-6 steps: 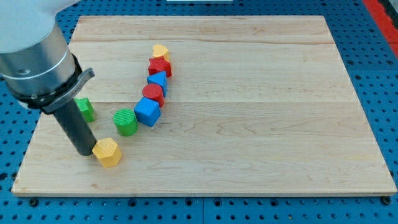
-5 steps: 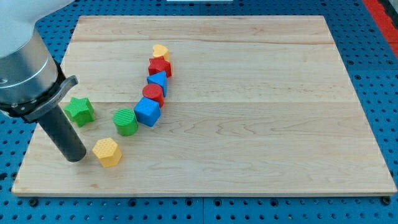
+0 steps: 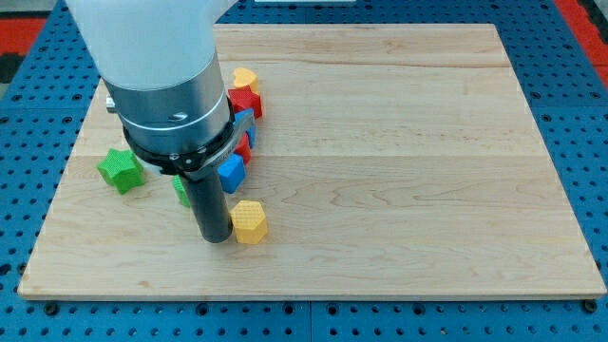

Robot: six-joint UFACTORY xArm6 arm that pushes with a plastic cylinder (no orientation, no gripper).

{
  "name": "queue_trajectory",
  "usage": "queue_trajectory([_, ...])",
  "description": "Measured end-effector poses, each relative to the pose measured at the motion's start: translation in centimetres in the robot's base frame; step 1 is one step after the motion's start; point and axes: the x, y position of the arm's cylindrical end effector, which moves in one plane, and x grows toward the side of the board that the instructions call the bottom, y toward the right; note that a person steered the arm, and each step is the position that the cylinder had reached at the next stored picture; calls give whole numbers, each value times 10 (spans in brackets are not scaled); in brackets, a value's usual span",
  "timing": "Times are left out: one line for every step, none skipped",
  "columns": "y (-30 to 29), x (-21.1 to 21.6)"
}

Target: Push the yellow hexagon diagonally to the bottom right of blue cube

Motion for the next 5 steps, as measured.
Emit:
queue_trajectory([2,-9])
queue_trajectory([22,-31])
queue_trajectory([36,-37])
queue_trajectory([38,-39])
queue_trajectory([47,-55])
